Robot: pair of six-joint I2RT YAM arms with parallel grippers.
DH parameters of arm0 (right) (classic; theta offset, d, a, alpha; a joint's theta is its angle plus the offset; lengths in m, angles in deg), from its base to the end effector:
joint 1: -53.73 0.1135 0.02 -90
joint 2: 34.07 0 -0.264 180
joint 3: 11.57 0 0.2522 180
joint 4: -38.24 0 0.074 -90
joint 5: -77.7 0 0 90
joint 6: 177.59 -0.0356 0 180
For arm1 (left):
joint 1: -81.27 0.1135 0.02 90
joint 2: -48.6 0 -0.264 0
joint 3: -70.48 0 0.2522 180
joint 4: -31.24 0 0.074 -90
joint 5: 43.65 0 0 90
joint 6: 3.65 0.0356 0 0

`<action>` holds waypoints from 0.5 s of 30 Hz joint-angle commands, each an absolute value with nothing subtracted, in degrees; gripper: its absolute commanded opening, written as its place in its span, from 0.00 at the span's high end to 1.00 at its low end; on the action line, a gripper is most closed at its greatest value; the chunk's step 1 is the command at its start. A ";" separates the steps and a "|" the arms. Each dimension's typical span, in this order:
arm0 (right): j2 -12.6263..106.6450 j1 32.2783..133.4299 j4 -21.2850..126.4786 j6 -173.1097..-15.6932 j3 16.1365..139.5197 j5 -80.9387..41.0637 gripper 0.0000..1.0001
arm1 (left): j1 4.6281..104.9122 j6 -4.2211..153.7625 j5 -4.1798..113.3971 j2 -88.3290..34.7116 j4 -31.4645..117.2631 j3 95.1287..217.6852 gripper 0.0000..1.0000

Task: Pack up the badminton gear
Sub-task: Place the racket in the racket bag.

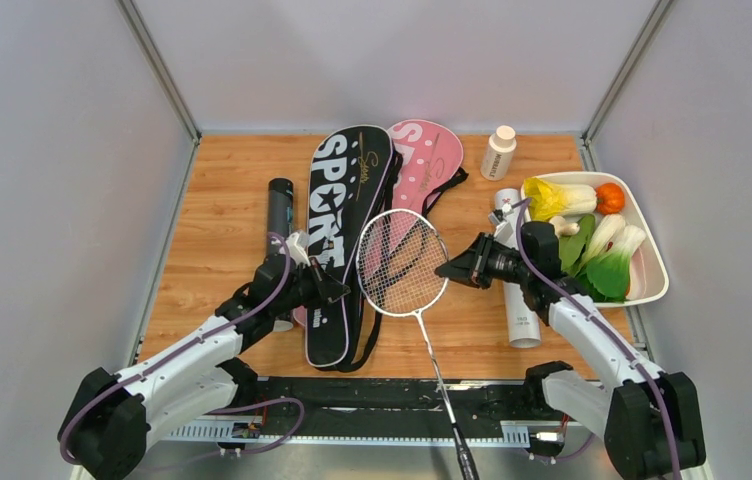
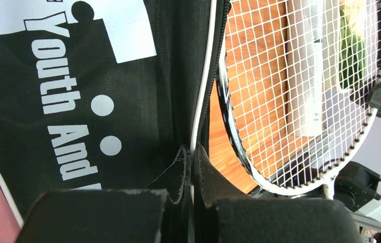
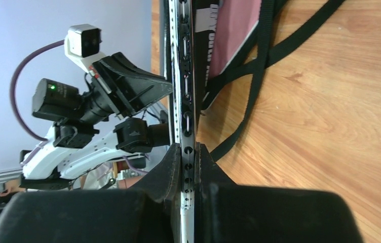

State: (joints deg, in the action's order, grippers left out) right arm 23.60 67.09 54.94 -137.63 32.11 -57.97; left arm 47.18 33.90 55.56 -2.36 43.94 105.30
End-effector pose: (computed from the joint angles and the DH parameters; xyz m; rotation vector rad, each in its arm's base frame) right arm 0.1970 0.0730 0.2251 0.1939 2.2808 1.4635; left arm 0.1555 -0.1121 0.1958 -0.2536 2.2417 -1.0449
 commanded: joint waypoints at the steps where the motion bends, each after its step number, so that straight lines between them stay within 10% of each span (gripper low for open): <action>1: 24.78 67.26 45.90 -144.02 31.72 -63.31 1.00 | 47.52 35.32 56.99 -2.71 39.62 107.43 1.00; 15: 28.96 69.12 40.24 -147.80 26.94 -58.99 1.00 | 47.52 36.12 58.09 -1.67 40.88 108.95 1.00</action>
State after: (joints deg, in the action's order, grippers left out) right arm 27.79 67.46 44.89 -144.05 27.41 -59.21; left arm 47.29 34.69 56.48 -2.71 43.57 105.49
